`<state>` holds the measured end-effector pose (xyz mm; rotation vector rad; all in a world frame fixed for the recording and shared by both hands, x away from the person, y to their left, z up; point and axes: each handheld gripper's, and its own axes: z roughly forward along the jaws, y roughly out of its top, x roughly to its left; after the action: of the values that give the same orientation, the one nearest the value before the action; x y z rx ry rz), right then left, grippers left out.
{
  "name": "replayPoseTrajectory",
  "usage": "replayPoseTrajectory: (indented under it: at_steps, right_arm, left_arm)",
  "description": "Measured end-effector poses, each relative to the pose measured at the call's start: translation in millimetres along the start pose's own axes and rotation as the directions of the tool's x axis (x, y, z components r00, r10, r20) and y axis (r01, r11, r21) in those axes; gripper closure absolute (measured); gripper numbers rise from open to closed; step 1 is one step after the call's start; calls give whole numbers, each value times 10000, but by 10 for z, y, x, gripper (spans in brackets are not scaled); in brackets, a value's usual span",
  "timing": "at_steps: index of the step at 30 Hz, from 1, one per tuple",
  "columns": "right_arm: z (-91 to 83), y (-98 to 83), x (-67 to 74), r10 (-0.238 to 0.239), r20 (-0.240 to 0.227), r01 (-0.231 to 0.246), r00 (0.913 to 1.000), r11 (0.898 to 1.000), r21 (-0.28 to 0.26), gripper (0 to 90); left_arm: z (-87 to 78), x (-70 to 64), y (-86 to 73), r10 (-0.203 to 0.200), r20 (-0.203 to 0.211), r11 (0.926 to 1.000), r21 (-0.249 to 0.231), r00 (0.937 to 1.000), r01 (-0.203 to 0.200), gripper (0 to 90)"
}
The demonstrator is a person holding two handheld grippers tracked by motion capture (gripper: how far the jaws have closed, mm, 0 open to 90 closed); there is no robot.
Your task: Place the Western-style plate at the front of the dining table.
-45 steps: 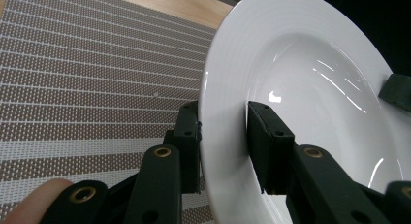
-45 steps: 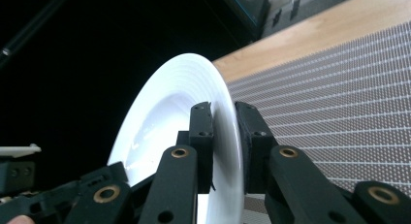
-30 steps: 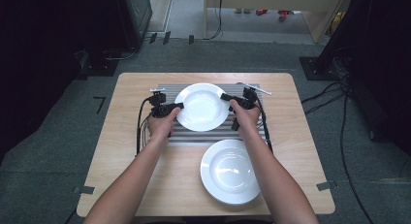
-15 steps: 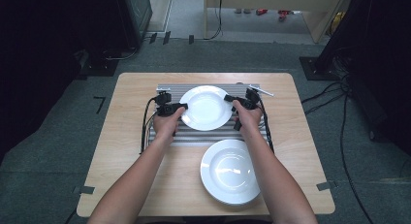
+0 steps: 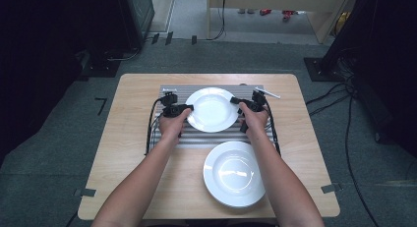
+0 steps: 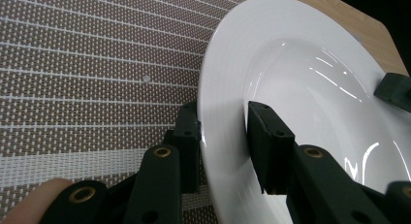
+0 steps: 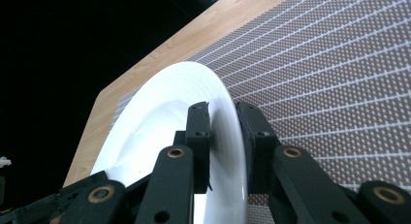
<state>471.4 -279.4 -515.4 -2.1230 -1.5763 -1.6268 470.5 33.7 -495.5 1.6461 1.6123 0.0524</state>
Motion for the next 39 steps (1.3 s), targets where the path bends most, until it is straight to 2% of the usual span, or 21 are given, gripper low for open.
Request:
replayPoseTrajectory:
  at_steps: [5,18,21,25,27,30,34,35,39]
  right_arm:
    - [5,-36,-65,120,39,-120,9999,9999,-10,771]
    - [-7,-65,-101,28,4,-28,10000,10000,-95,760]
    - [-6,-72,-90,-186,92,187,9998,9997,-131,753]
    - [0,-74,-40,-682,446,686,9967,9976,-77,727]
    - [2,-77,-14,-1069,574,1074,9926,9942,-55,689]
    - [-12,-82,47,-1753,827,1759,9810,9844,6,639]
    - [-54,-68,133,-2320,1248,2314,9647,9727,192,601]
    - [-77,-58,160,-2500,1387,2499,9583,9681,183,596]
    - [-163,-14,216,-2917,1442,2956,9456,9553,-58,584]
  left_arm:
    - [31,-16,-20,82,-75,9999,62,9999,-81,681]
    - [41,-46,-44,187,-181,9998,-24,9997,-187,684]
    - [43,-47,-43,224,-188,9997,-19,9996,-224,682]
    - [39,-70,-45,556,-350,9985,7,9978,-556,668]
    - [27,-88,-52,817,-420,9966,-13,9958,-818,649]
    - [0,-111,-47,961,-396,9954,5,9946,-962,586]
    - [-56,-143,-13,1077,-461,9942,110,9931,-1073,472]
    - [-120,-176,25,1183,-562,9930,103,9914,-1179,435]
    - [-221,-234,62,1529,-689,9882,-25,9858,-1534,335]
